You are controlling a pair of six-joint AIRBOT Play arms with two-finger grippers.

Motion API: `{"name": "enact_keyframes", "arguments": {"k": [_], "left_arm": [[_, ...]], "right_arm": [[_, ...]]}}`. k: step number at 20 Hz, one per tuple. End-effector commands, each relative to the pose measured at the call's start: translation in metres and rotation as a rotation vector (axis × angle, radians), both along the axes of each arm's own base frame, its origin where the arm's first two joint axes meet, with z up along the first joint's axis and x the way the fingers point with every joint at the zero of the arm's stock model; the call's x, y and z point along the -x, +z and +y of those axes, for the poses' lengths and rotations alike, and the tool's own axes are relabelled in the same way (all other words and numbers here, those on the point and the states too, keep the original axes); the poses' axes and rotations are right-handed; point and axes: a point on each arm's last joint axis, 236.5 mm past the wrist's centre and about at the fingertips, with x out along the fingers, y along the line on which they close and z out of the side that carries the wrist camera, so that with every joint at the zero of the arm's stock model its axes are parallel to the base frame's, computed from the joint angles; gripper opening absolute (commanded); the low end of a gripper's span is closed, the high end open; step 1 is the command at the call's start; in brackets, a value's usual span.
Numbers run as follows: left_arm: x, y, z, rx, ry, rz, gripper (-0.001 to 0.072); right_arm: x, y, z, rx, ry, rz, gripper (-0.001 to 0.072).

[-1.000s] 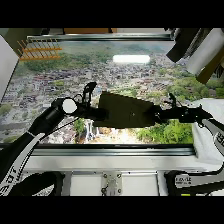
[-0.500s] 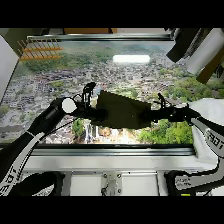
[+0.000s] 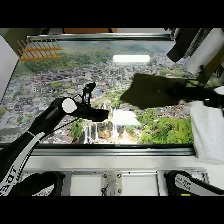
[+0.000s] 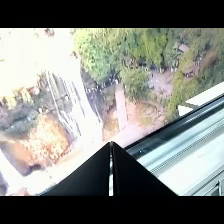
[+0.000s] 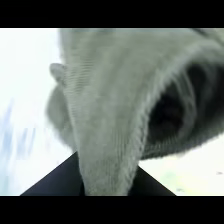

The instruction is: Fold the clothes and pants, and hang the long-sleeved shirts on hangers.

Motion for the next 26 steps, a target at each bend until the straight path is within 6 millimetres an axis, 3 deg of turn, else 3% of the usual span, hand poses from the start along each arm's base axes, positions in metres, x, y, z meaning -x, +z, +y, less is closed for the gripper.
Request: {"name": "enact_keyframes", "arguments": {"k": [1, 3, 6, 9, 11, 16, 20, 23, 26], "left_arm": [[0.0, 0.0, 0.0, -0.001, -0.001, -0.001, 0.0022], [0.0, 0.0, 0.0, -0.001, -0.001, -0.002, 0.0022], [0.0, 0.0, 0.0, -0.002, -0.001, -0.002, 0.0022], [0.0, 0.0, 0.001, -0.002, -0.002, -0.002, 0.0022], [0.0, 0.0, 0.001, -0.002, -0.001, -0.002, 0.0022], [-0.001, 0.0, 0.001, -0.002, -0.001, -0.003, 0.0022], [0.0, -0.001, 0.001, -0.003, -0.002, -0.002, 0.0022], [-0.001, -0.001, 0.002, -0.009, -0.004, -0.005, 0.0022], [0.0, -0.001, 0.002, -0.009, -0.004, -0.004, 0.0022]], "right_arm": [[0.026, 0.067, -0.104, 0.111, -0.289, -0.087, 0.003], [0.049, 0.089, -0.146, 0.143, -0.407, -0.128, 0.003], [0.083, 0.115, -0.192, 0.209, -0.548, -0.173, 0.003], [0.114, 0.123, -0.231, 0.284, -0.687, -0.162, 0.003], [0.13, 0.121, -0.244, 0.332, -0.736, -0.126, 0.003], [0.182, 0.106, -0.255, 0.435, -0.867, 0.04, 0.003], [0.223, 0.06, -0.241, 0.447, -0.886, 0.224, 0.003], [0.24, 0.018, -0.227, 0.413, -0.872, 0.328, 0.0031], [0.246, -0.008, -0.219, 0.382, -0.855, 0.383, 0.0034]]}}
